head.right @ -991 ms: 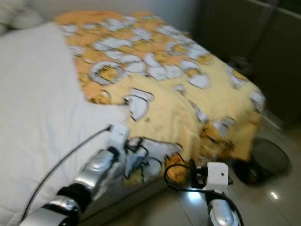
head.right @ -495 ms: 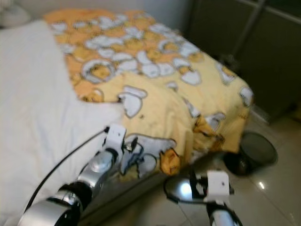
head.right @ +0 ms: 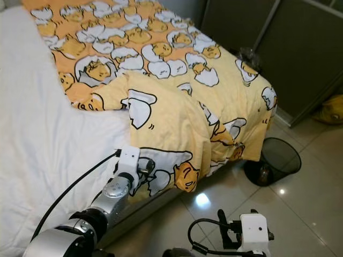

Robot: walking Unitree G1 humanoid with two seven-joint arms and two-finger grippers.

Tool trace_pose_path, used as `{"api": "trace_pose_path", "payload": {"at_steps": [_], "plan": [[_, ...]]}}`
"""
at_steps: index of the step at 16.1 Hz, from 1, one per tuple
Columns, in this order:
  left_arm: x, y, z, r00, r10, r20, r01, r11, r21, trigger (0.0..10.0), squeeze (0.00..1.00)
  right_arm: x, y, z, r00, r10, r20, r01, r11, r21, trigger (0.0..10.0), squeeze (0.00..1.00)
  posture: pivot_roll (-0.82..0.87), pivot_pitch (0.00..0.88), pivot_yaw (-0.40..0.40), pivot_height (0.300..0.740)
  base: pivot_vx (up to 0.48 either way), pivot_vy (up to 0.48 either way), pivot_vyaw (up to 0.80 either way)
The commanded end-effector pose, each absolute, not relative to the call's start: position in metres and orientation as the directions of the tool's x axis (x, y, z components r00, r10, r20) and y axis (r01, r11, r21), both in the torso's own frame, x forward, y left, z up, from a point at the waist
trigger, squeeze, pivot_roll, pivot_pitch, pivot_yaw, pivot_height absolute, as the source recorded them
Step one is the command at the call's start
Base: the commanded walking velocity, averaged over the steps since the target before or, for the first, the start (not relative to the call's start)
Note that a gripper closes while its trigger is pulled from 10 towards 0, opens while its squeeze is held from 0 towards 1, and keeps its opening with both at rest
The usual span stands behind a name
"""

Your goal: Clean up the room

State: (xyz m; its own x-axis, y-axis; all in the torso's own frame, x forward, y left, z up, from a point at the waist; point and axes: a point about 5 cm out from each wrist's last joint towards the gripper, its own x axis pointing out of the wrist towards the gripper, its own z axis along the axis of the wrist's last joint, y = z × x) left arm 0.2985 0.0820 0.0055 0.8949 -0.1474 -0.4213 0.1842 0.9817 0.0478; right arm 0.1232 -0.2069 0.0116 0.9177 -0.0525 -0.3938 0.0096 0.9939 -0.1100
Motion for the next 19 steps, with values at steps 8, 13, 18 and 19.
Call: {"api": "trace_pose_path", "payload": {"at_steps": [8, 13, 18, 19], "plan": [[0.293, 0.061, 0.003, 0.857, -0.228, -0.461, 0.246, 0.969, -0.022, 10.0, 0.00, 0.108, -0.210, 0.014, 0.888, -0.025, -0.459, -0.041, 0.990, -0.134, 10.0, 0.06, -0.19, 0.161, -0.118, 0.740, 0.000, 0.000, 0.00], [0.283, 0.050, -0.006, 0.798, -0.269, -0.540, 0.291, 0.956, -0.046, 10.0, 0.00, 0.102, -0.213, 0.016, 0.876, -0.030, -0.482, -0.044, 0.989, -0.143, 10.0, 0.06, -0.22, 0.167, -0.114, 0.740, 0.000, 0.000, 0.00], [0.273, 0.045, -0.016, 0.723, -0.287, -0.628, 0.308, 0.948, -0.078, 0.0, 0.00, 0.096, -0.214, 0.017, 0.867, -0.031, -0.497, -0.050, 0.988, -0.149, 10.0, 0.06, -0.24, 0.170, -0.116, 0.740, 0.000, 0.000, 0.00], [0.273, 0.046, -0.017, 0.723, -0.280, -0.632, 0.300, 0.951, -0.077, 0.0, 0.00, 0.096, -0.215, 0.017, 0.866, -0.033, -0.500, -0.050, 0.987, -0.151, 10.0, 0.06, -0.25, 0.170, -0.116, 0.740, 0.000, 0.000, 0.00]]}}
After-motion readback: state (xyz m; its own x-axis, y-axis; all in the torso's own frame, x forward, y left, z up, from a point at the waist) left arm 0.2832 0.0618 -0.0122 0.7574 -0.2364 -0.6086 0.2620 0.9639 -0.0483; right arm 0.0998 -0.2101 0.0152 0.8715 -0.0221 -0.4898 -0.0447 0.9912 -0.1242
